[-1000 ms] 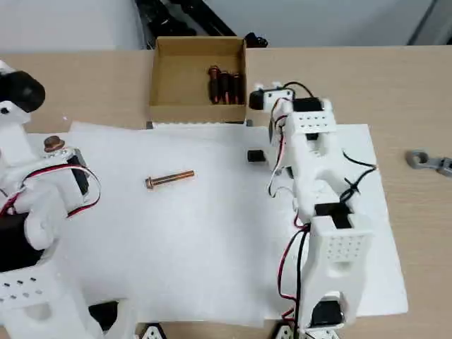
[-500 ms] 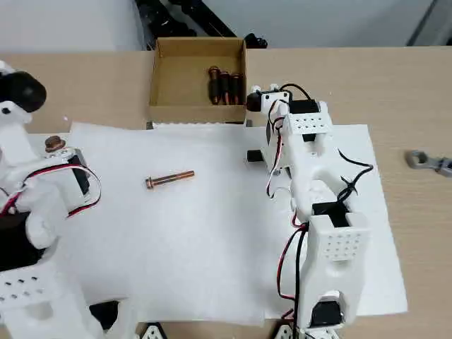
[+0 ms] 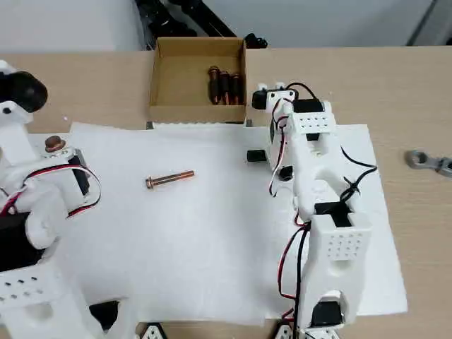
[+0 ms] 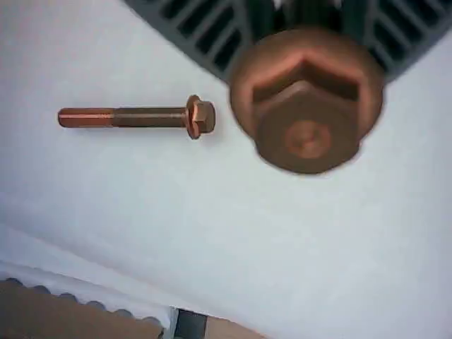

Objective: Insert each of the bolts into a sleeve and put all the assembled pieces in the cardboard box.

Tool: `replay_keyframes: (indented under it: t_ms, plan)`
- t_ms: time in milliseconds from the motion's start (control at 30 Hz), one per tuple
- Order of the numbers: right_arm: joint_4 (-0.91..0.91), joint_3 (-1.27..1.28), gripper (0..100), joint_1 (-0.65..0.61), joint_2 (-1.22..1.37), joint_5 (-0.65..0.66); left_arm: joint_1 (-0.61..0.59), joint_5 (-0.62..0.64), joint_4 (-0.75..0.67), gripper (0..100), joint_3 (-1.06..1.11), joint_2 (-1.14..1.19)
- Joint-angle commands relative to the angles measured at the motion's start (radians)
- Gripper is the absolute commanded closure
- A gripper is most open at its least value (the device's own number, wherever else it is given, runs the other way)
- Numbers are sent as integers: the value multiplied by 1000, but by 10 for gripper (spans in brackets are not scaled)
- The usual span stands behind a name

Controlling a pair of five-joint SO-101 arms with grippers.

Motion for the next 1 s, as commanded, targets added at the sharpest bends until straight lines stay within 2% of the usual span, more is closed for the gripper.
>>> replay_keyframes:
  t_ms: [0, 200, 467, 633, 733, 967]
  plan:
    - [-4, -23, 987, 16, -5, -11, 0, -9, 0, 992, -7, -23]
    - [-4, -23, 987, 24, -41, -35, 0, -9, 0, 992, -7, -23]
    - [5, -23, 987, -7, -308, -54, 0, -9, 2, 993, -7, -25]
    - [148, -23, 987, -12, -472, -66, 0, -11, 0, 993, -7, -25]
    - [202, -23, 987, -7, -575, -118, -3, -11, 0, 993, -7, -25]
    - [266, -21, 987, -12, -866, -137, 0, -12, -5, 993, -12, -25]
